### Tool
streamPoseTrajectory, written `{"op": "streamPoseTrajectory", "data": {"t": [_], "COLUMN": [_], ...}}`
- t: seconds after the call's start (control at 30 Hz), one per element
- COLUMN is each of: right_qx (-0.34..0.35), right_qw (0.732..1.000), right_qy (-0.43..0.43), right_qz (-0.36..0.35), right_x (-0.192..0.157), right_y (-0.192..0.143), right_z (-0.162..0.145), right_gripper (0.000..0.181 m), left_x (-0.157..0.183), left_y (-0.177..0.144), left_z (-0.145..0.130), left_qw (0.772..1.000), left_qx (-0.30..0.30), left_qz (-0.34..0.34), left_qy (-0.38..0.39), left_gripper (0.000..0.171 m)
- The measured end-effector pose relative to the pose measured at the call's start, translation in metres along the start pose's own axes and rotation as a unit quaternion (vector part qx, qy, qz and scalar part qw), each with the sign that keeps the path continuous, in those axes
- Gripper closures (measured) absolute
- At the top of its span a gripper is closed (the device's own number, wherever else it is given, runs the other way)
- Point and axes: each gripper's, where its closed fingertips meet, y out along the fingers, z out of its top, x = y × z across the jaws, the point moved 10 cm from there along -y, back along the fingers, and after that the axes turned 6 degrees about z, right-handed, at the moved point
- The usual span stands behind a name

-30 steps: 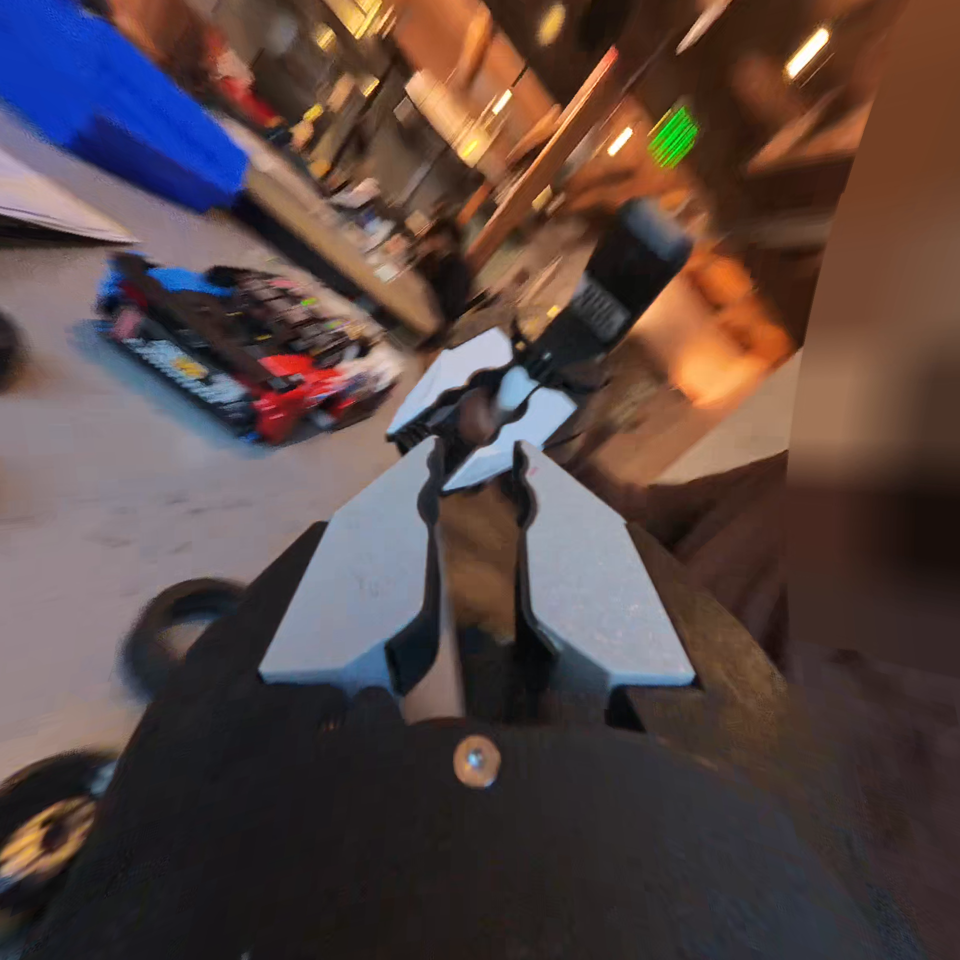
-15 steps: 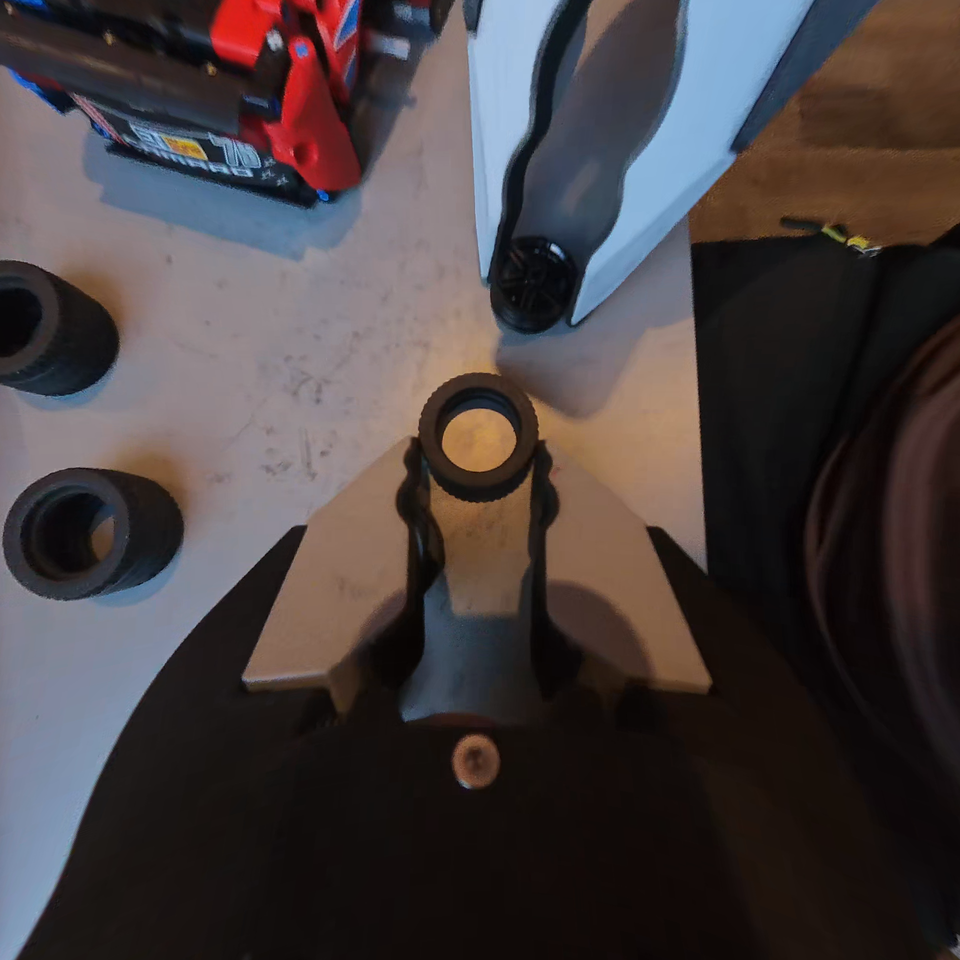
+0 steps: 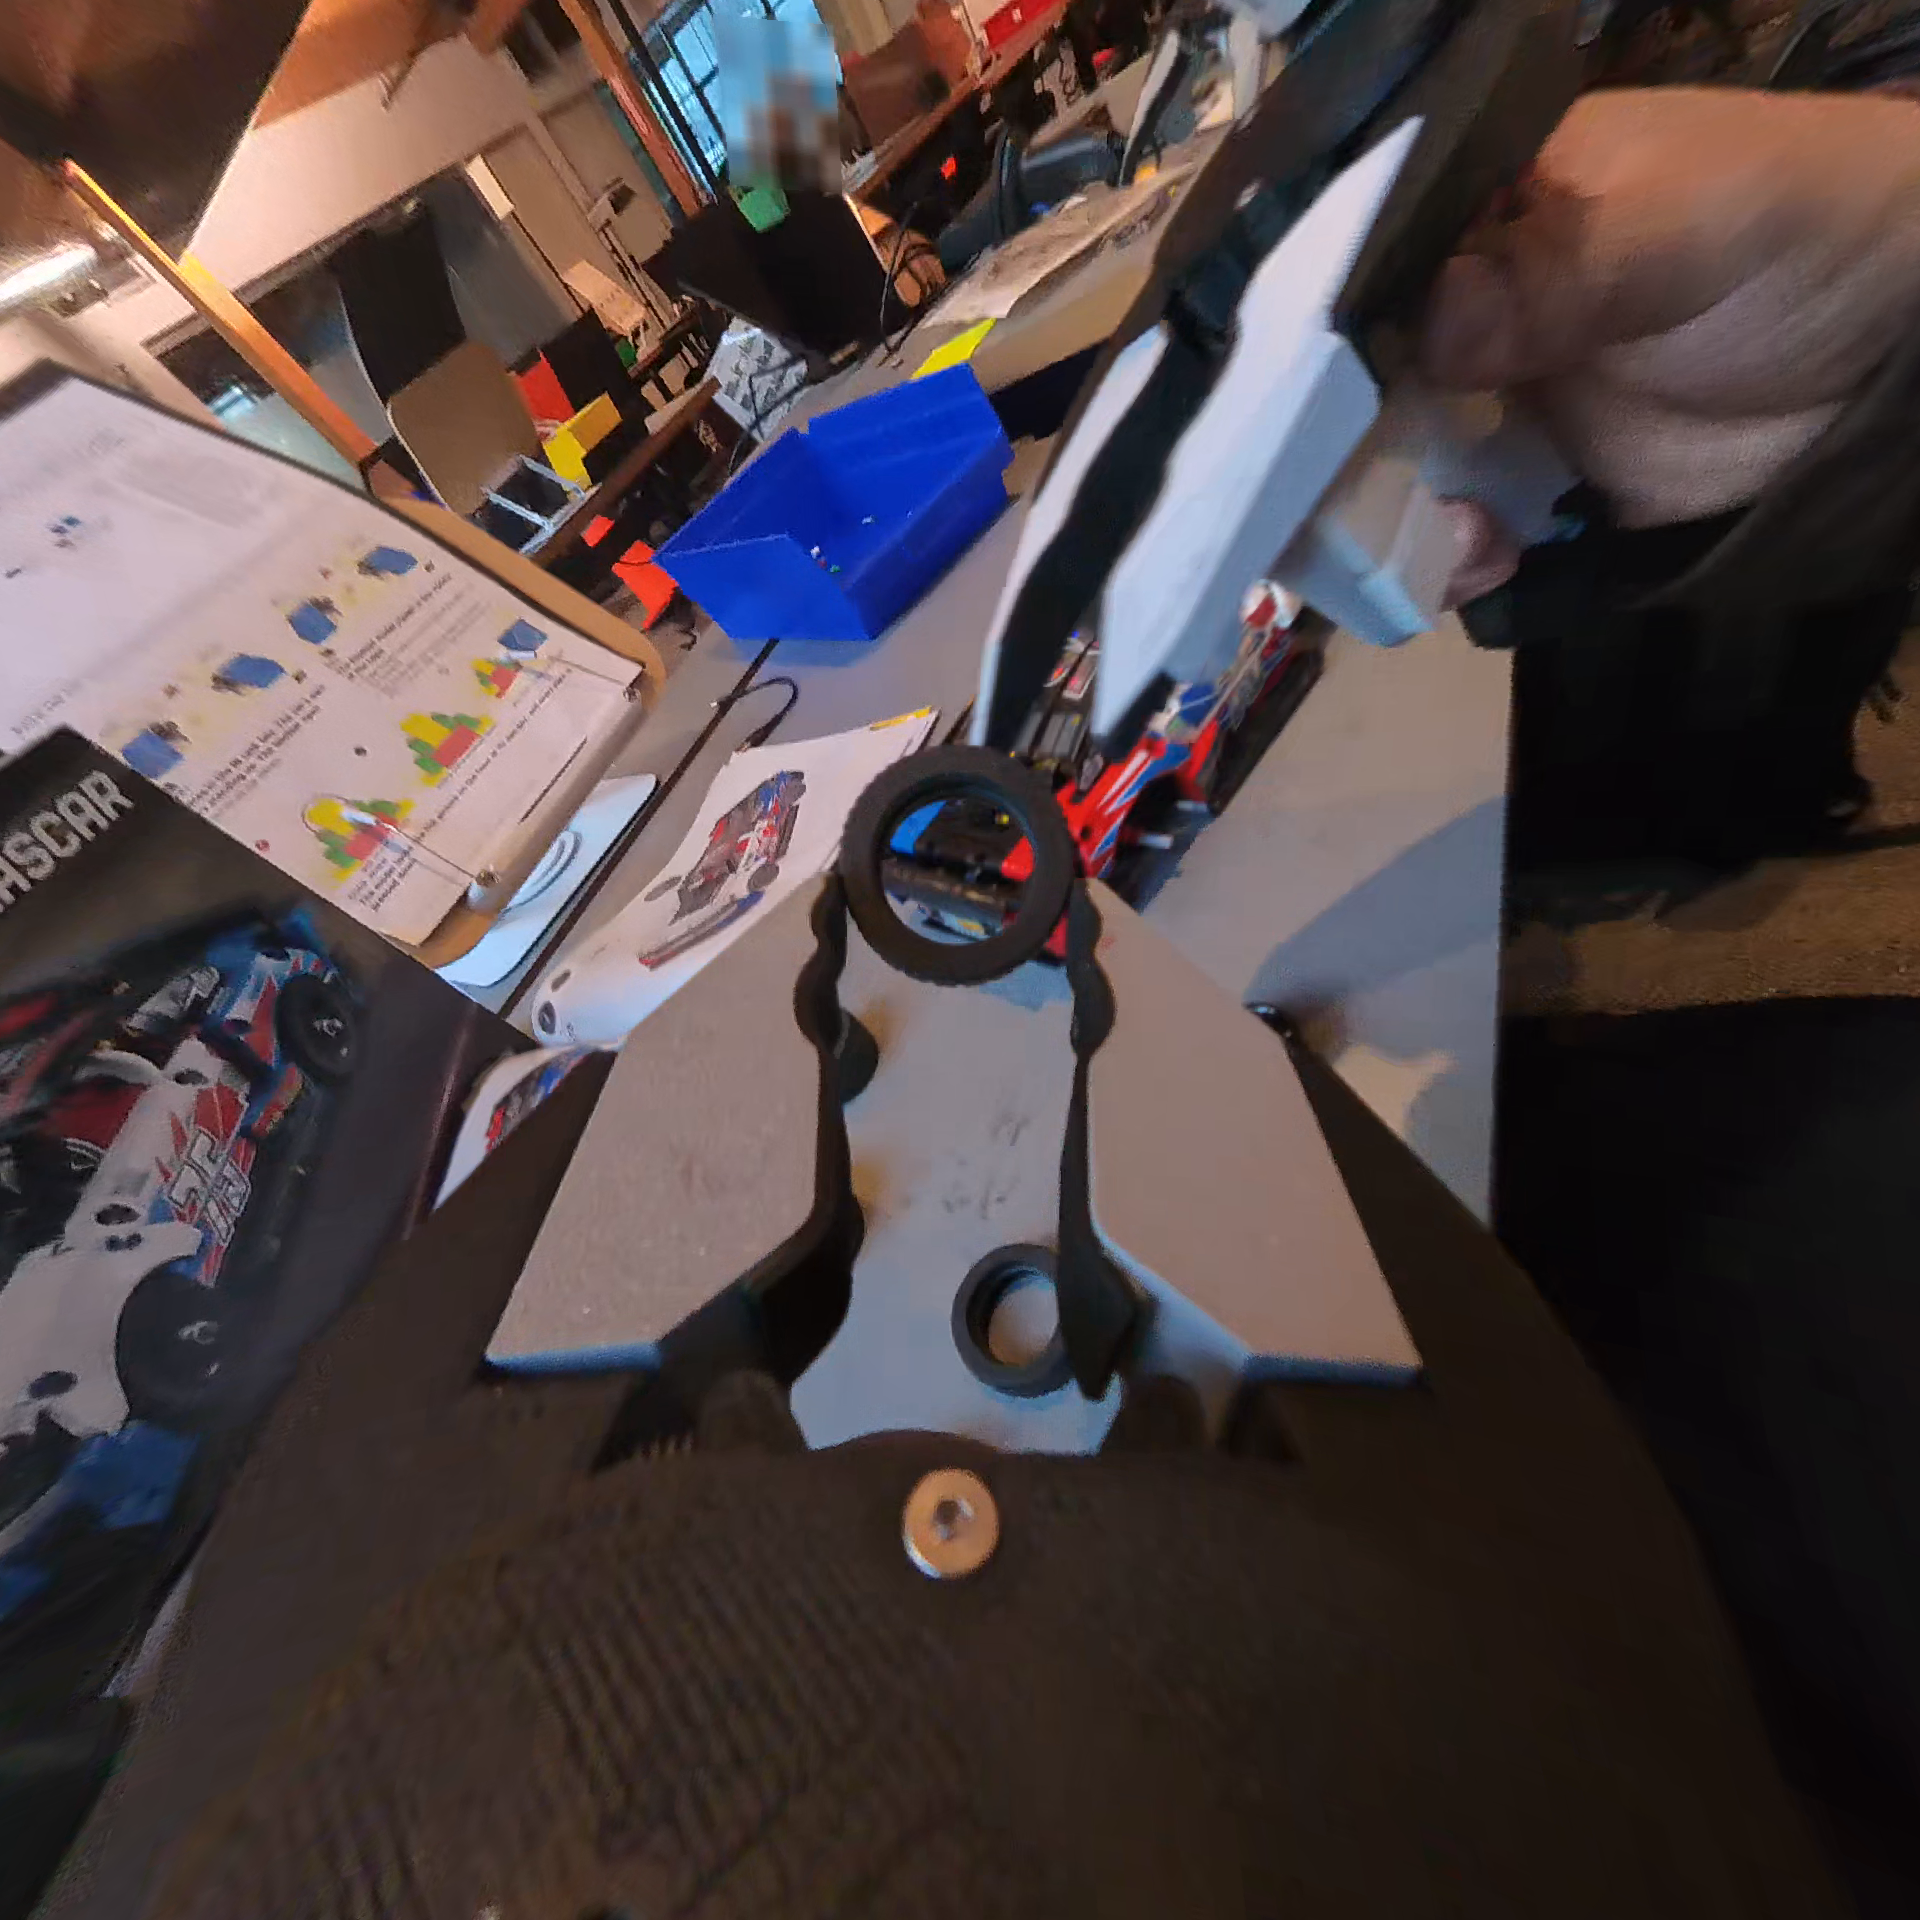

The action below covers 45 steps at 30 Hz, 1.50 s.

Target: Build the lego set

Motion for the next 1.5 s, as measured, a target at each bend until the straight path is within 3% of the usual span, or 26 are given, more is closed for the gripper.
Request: {"op": "streamPoseTrajectory", "data": {"t": [0.17, 0.4, 0.53, 0.67, 0.8, 0.87, 1.03, 1.13, 1.27, 1.5], "right_qx": [0.0, 0.024, 0.035, 0.033, 0.029, 0.032, 0.052, 0.08, 0.1, 0.11], "right_qw": [1.0, 0.995, 0.993, 0.993, 0.993, 0.99, 0.983, 0.971, 0.957, 0.949], "right_qy": [0.008, 0.053, 0.075, 0.086, 0.1, 0.113, 0.147, 0.193, 0.234, 0.254], "right_qz": [0.021, 0.078, 0.085, 0.07, 0.057, 0.074, 0.095, 0.116, 0.14, 0.151], "right_x": [-0.01, -0.013, -0.009, -0.004, 0.003, 0.003, 0.004, 0.007, 0.01, 0.01], "right_y": [0.005, 0.006, 0.007, 0.006, 0.013, 0.018, 0.021, 0.02, 0.019, 0.018], "right_z": [0.007, 0.007, 0.002, -0.001, -0.005, -0.006, -0.005, -0.004, -0.007, -0.008], "right_gripper": [0.154, 0.161, 0.166, 0.168, 0.168, 0.168, 0.168, 0.168, 0.168, 0.165], "left_x": [0.007, 0.008, 0.004, -0.005, -0.012, -0.015, -0.024, -0.028, -0.03, -0.03], "left_y": [-0.012, -0.023, -0.029, -0.032, -0.029, -0.021, -0.02, -0.021, -0.019, -0.018], "left_z": [0.023, 0.03, 0.024, 0.008, -0.005, -0.017, -0.023, -0.022, -0.021, -0.021], "left_qw": [1.0, 0.999, 0.999, 0.995, 0.979, 0.969, 0.914, 0.896, 0.891, 0.877], "left_qx": [0.02, 0.035, 0.035, 0.011, 0.01, -0.008, 0.041, 0.065, 0.072, 0.081], "left_qz": [0.006, 0.002, -0.003, -0.049, -0.103, -0.121, -0.211, -0.229, -0.23, -0.245], "left_qy": [0.015, -0.003, -0.02, -0.087, -0.176, -0.214, -0.343, -0.374, -0.386, -0.404], "left_gripper": [0.131, 0.131, 0.134, 0.125, 0.139, 0.132, 0.139, 0.146, 0.155, 0.156]}}
